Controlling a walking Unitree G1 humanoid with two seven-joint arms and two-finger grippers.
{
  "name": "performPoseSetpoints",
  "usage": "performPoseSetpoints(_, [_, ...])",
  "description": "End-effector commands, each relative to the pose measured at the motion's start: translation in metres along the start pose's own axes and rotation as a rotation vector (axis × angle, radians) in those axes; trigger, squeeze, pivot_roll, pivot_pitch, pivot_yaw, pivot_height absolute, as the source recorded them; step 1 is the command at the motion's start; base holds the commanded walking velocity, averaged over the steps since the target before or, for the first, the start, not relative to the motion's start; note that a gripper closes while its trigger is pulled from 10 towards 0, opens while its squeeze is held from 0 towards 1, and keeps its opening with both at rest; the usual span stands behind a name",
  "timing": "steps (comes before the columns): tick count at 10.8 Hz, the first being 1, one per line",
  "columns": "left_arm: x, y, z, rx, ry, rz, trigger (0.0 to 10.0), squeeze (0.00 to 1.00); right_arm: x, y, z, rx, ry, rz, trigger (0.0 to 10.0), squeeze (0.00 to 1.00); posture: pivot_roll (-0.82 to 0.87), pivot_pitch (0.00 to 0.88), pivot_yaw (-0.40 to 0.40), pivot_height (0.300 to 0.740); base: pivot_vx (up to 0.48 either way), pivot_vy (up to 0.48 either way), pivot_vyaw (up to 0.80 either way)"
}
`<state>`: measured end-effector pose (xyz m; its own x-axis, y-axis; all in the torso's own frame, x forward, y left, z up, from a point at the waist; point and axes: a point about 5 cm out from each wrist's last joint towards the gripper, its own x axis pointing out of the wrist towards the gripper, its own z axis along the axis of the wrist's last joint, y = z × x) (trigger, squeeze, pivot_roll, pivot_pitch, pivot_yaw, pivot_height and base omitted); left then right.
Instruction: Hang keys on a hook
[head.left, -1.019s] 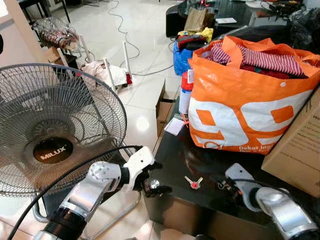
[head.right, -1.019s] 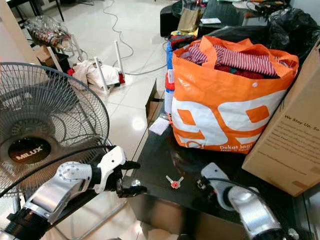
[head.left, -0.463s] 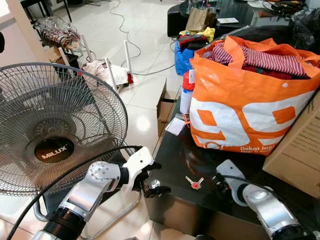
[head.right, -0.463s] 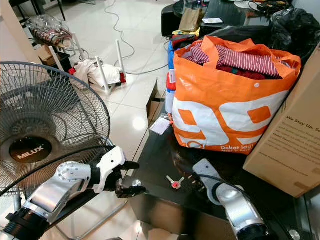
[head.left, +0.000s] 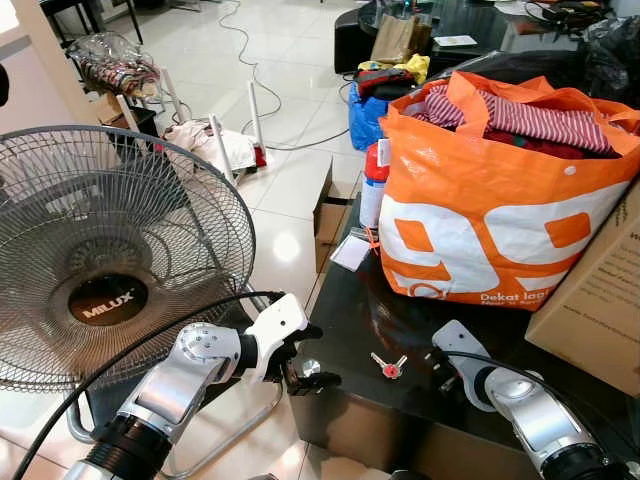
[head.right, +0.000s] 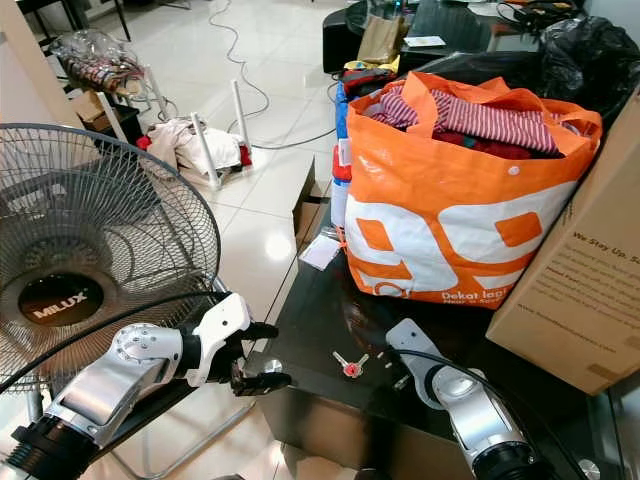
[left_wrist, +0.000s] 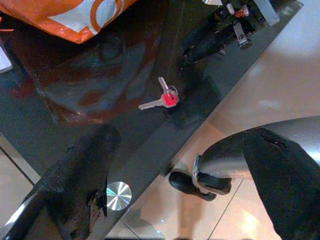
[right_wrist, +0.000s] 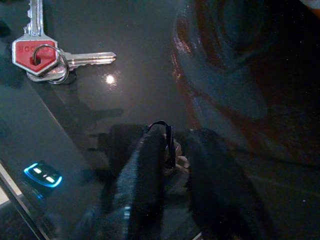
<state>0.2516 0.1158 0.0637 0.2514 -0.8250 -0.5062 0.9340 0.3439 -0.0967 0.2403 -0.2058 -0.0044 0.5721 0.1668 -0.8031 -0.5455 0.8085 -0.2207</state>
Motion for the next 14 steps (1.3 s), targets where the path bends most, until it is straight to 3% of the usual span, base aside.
performPoseSetpoints(1, [0.0,-0.001,0.003,0.019,0.006,-0.009,10.0,0.0,0.0,-0.002,0.002,-0.012,-0.007,-0.006,0.0,0.0,-0.2,0.0,0.062,0.74,0.0,0.0,0.0])
performPoseSetpoints(7, [0.001,0.001,0.003,0.013,0.002,-0.005,10.0,0.0,-0.001,-0.004,0.003,-0.001,-0.016,0.0,0.0,0.0,-0.2,0.0,0.06,0.74,0.0,0.0,0.0])
performPoseSetpoints(11, [0.0,0.001,0.003,0.014,0.004,-0.004,10.0,0.0,-0.017,-0.014,0.007,0.017,-0.06,0.008,0.0,0.0,-0.21,0.0,0.064,0.74,0.0,0.0,0.0])
performPoseSetpoints(14, [0.0,0.002,0.003,0.018,0.006,-0.005,10.0,0.0,-0.022,-0.01,0.006,0.031,-0.078,0.013,0.0,0.0,-0.21,0.0,0.067,0.74,0.0,0.0,0.0])
